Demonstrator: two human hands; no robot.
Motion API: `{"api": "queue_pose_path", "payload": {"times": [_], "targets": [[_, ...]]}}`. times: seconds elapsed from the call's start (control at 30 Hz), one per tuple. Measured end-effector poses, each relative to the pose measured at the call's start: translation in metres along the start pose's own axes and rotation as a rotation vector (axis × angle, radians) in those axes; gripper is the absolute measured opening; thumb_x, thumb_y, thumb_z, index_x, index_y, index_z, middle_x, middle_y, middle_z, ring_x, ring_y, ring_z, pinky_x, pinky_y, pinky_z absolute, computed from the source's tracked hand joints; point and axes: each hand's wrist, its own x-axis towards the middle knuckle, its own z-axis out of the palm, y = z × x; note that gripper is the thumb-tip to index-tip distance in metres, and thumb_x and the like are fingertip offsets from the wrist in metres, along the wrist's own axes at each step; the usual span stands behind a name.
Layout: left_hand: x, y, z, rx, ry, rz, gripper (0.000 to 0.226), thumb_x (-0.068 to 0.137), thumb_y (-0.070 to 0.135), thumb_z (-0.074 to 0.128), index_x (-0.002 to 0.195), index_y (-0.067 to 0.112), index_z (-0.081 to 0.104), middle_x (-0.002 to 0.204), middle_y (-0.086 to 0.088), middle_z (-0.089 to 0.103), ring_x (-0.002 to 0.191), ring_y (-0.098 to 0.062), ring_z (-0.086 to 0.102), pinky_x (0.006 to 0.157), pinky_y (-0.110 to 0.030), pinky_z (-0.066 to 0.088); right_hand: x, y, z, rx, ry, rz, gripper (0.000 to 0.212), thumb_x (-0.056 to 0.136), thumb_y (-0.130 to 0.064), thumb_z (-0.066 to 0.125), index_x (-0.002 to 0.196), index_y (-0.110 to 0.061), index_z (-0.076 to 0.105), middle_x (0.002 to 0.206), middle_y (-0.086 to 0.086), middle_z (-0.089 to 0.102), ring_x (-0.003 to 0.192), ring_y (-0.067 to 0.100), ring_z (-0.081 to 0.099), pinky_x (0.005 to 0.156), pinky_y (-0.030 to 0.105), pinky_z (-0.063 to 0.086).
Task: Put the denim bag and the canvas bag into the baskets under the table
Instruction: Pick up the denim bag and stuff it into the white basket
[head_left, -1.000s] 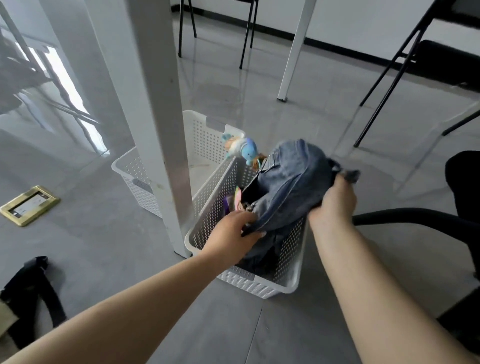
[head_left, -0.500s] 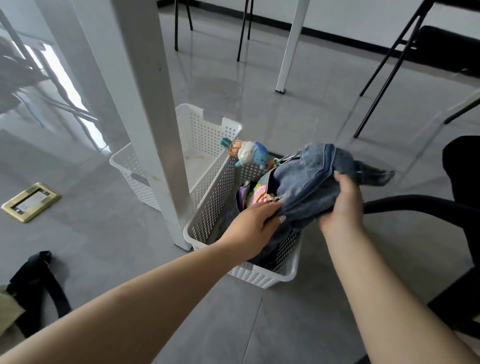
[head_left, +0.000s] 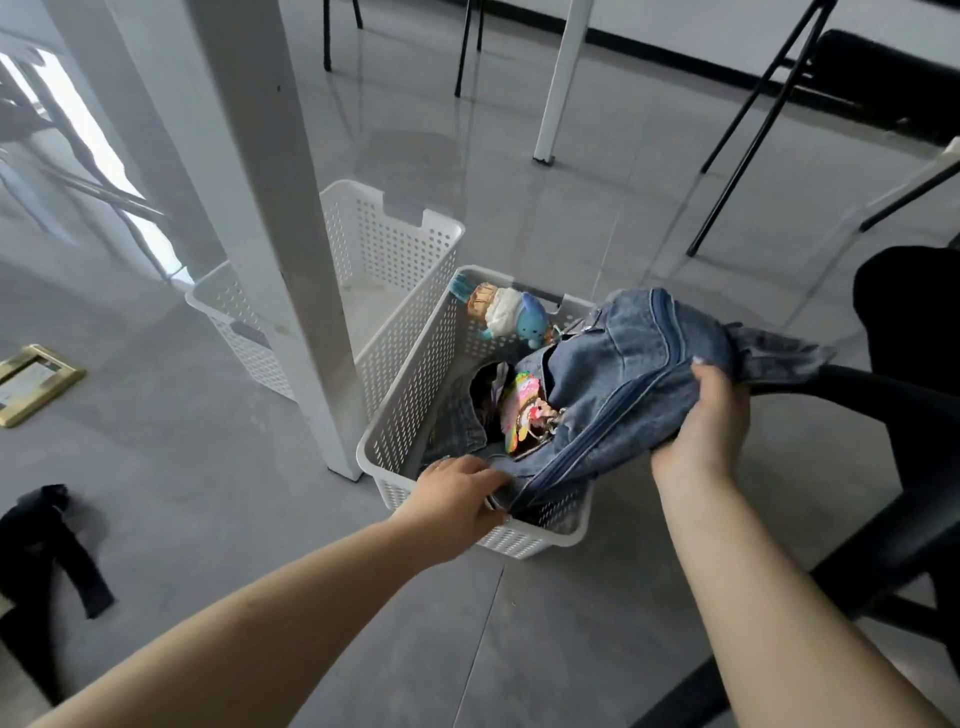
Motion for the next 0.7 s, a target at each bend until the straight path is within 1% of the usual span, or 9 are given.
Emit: {"api": "queue_pose_path", "payload": {"times": [0.1,0.17,0.27,0.3,0.37,0.47,0.53,0.6,0.7], "targets": [[-0.004,0.002,0.005,0.057,-0.035,0.031,0.039,0.09,0.037,0.052,0.129,0.034,0.05,0.125,0.004,0.056,0.126,-0.019,0.046,0.118,-0.045,0.009,0.002,0.012,-0.026,-0.065,0.097,0.015,0.04,0.079,-0.015,0.056,0.118,-0.023,0.06,0.12,0.009,0.066,0.106,0.028,0.065,0.083,0.04,0.055],[-0.005,0.004,0.009,0.113,-0.05,0.046,0.041,0.088,0.041,0.052,0.129,0.039,0.047,0.125,0.007,0.056,0.127,-0.017,0.045,0.118,-0.05,0.004,0.011,0.017,-0.04,-0.114,0.115,0.044,0.045,0.08,-0.021,0.056,0.126,-0.02,0.056,0.121,0.008,0.065,0.106,0.026,0.064,0.077,0.033,0.054],[-0.005,0.006,0.012,0.158,-0.026,0.035,0.038,0.089,0.044,0.049,0.127,0.043,0.048,0.125,0.011,0.057,0.127,-0.016,0.044,0.116,-0.05,0.008,0.013,0.022,-0.044,-0.384,0.054,0.003,0.061,0.074,-0.05,0.055,0.128,-0.021,0.054,0.129,0.009,0.061,0.114,0.03,0.059,0.096,0.047,0.05],[-0.004,0.007,0.013,0.164,-0.015,0.03,0.037,0.089,0.045,0.048,0.126,0.043,0.05,0.124,0.013,0.058,0.127,-0.016,0.044,0.116,-0.049,0.009,0.013,0.022,-0.043,-0.443,0.03,-0.017,0.061,0.074,-0.053,0.055,0.127,-0.023,0.054,0.13,0.009,0.06,0.116,0.031,0.058,0.099,0.049,0.048],[-0.004,0.008,0.013,0.168,-0.009,0.023,0.035,0.089,0.044,0.048,0.124,0.043,0.052,0.123,0.014,0.059,0.126,-0.015,0.045,0.116,-0.05,0.008,0.011,0.019,-0.039,-0.484,-0.003,-0.029,0.045,0.081,-0.047,0.058,0.121,-0.025,0.056,0.123,0.005,0.063,0.113,0.029,0.06,0.099,0.049,0.048],[-0.004,0.007,0.012,0.141,-0.03,0.013,0.034,0.089,0.042,0.049,0.123,0.044,0.053,0.121,0.014,0.059,0.127,-0.015,0.045,0.116,-0.052,0.004,0.013,0.016,-0.036,-0.447,0.0,0.005,0.009,0.087,-0.032,0.06,0.094,-0.03,0.055,0.104,-0.001,0.062,0.105,0.026,0.061,0.098,0.049,0.049],[-0.002,0.007,0.009,0.141,-0.046,0.017,0.035,0.089,0.043,0.05,0.123,0.045,0.053,0.123,0.015,0.059,0.128,-0.014,0.044,0.116,-0.053,0.003,0.011,0.016,-0.035,-0.4,-0.007,0.037,0.009,0.087,-0.031,0.061,0.084,-0.036,0.054,0.094,-0.006,0.063,0.104,0.026,0.062,0.097,0.051,0.049],[0.0,0.007,0.007,0.126,-0.058,0.024,0.035,0.088,0.044,0.05,0.124,0.045,0.053,0.123,0.017,0.059,0.128,-0.013,0.043,0.116,-0.054,0.001,0.009,0.016,-0.035,-0.356,-0.014,0.056,0.011,0.087,-0.029,0.061,0.084,-0.037,0.054,0.091,-0.009,0.062,0.102,0.025,0.062,0.097,0.052,0.049],[0.004,0.007,0.003,0.087,-0.074,0.023,0.034,0.09,0.045,0.049,0.123,0.046,0.053,0.125,0.017,0.059,0.129,-0.012,0.043,0.115,-0.055,-0.001,0.008,0.016,-0.032,-0.32,-0.019,0.059,0.013,0.088,-0.026,0.061,0.094,-0.035,0.055,0.107,-0.001,0.066,0.105,0.024,0.062,0.096,0.05,0.05]]}}
